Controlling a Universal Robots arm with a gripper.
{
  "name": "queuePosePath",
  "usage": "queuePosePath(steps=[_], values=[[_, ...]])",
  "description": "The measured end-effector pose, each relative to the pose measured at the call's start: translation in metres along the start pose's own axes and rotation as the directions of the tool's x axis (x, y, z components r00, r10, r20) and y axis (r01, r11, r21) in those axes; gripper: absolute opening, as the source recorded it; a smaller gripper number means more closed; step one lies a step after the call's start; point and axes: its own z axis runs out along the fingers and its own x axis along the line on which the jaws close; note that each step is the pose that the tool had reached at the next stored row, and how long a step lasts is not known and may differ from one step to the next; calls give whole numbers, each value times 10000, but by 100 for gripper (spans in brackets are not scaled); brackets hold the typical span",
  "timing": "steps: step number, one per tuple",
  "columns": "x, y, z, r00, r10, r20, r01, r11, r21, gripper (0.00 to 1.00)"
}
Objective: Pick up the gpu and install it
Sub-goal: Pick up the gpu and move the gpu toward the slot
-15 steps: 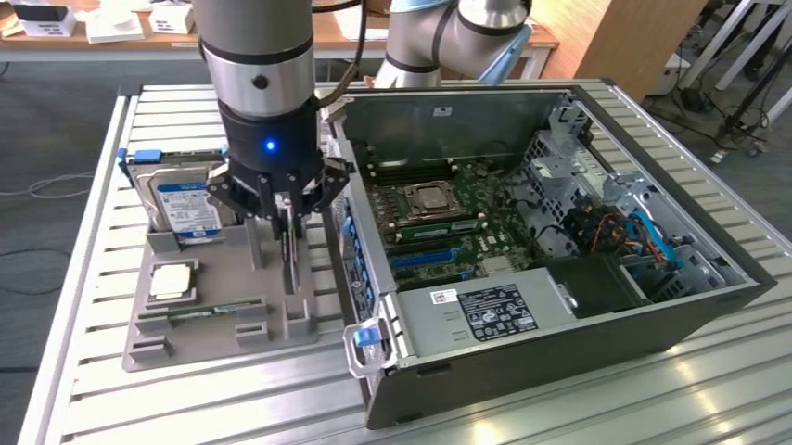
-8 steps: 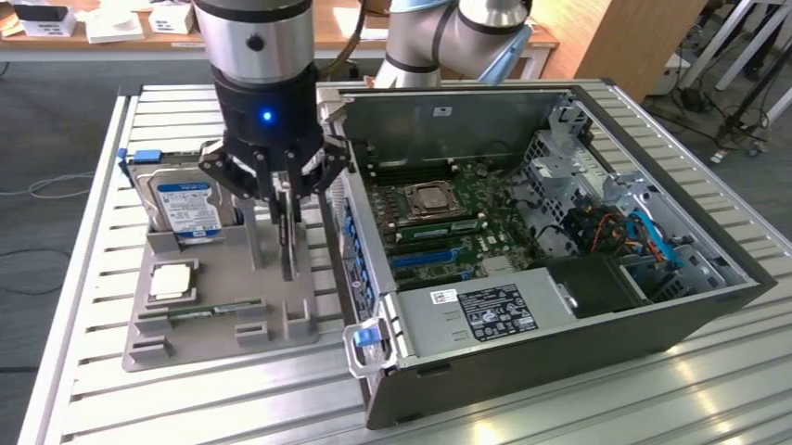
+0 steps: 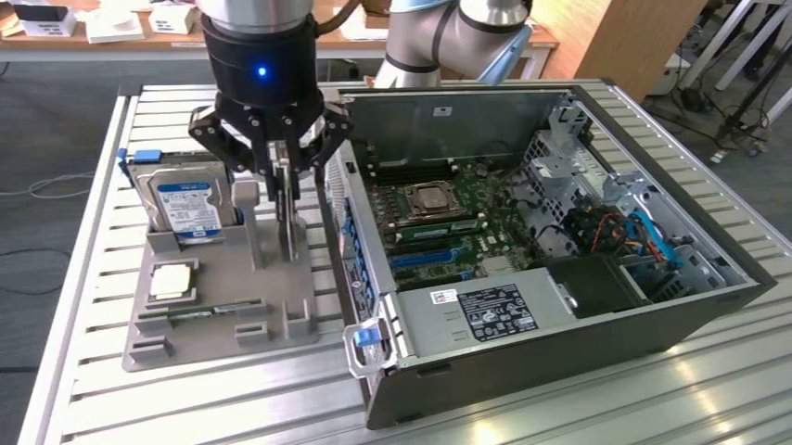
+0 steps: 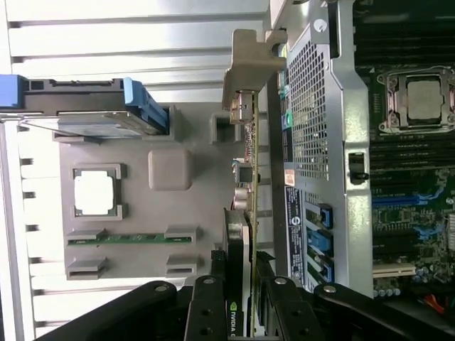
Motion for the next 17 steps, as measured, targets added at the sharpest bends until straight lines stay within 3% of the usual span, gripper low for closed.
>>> queuePosePath(steps=[17], values=[[-20, 19, -625, 10000, 0, -1, 0, 10000, 4, 27]])
